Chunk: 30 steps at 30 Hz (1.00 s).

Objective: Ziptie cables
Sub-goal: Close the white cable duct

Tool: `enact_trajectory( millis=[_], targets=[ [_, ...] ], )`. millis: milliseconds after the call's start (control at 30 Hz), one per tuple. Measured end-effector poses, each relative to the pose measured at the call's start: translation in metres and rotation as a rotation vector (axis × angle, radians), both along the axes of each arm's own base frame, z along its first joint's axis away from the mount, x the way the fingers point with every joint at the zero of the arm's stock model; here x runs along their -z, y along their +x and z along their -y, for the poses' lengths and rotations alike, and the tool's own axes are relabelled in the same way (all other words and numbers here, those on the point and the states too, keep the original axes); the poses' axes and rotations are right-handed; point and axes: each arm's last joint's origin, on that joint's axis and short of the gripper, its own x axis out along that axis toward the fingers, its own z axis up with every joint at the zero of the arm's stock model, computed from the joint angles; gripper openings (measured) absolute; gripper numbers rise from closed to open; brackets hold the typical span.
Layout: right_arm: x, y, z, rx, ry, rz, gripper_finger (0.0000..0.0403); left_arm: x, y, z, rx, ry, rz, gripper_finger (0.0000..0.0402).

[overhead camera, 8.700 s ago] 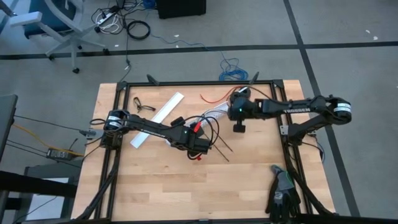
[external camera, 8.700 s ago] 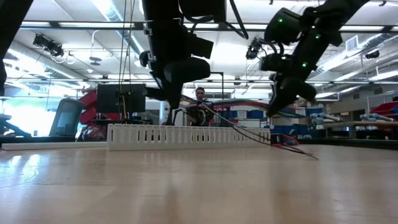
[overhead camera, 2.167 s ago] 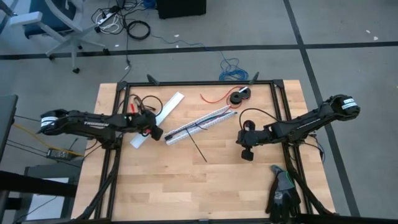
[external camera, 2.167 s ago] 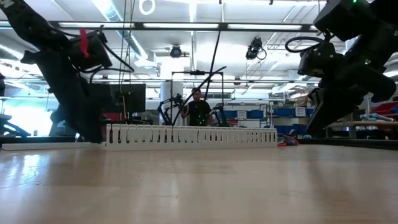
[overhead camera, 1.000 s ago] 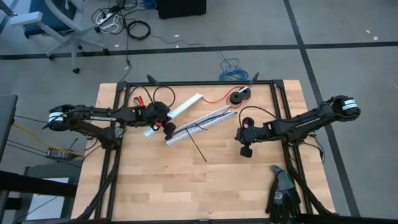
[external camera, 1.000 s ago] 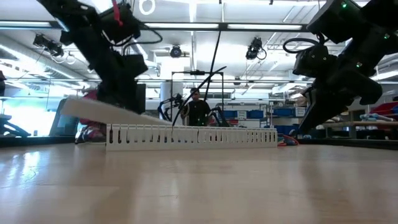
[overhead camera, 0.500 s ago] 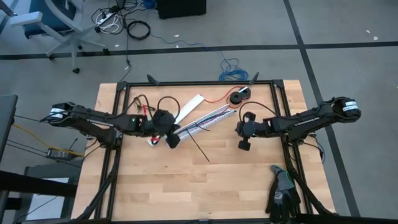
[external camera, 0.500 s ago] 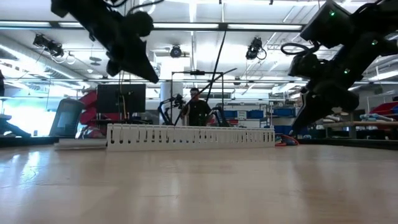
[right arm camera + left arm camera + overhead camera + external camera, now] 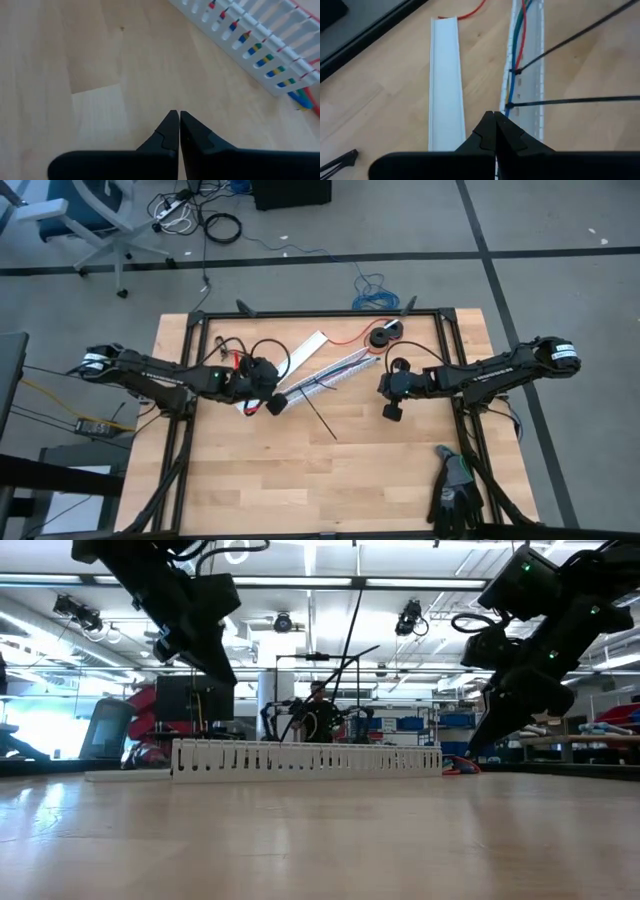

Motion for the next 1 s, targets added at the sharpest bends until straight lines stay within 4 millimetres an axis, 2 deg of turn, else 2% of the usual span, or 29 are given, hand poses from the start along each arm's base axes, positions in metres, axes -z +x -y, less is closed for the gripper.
enact_trajectory(
  millis=[233, 467, 600, 867, 1000],
  targets=[
    [0.0, 0.0, 0.0, 0.0, 0.009, 0.002, 0.0002, 0.002, -0.002, -0.023, -0.036, -0.03, -0.043, 0.0],
    [0.0, 0.0, 0.0, -0.001, 0.008, 0.003, 0.0002, 0.003, -0.003, -0.038, -0.039, -0.044, -0.064, 0.0],
    [0.0, 0.0, 0.0, -0.006, 0.003, 0.006, 0.0004, 0.003, -0.004, -0.045, -0.046, -0.054, -0.068, 0.0],
    [-0.005, 0.006, 0.0, -0.058, -0.046, 0.06, 0.0001, 0.024, -0.012, -0.054, -0.058, -0.068, -0.085, 0.0],
    [-0.005, 0.006, 0.0, -0.083, -0.072, 0.051, 0.0003, 0.026, -0.012, -0.054, -0.043, -0.056, -0.096, 0.0001]
  ],
)
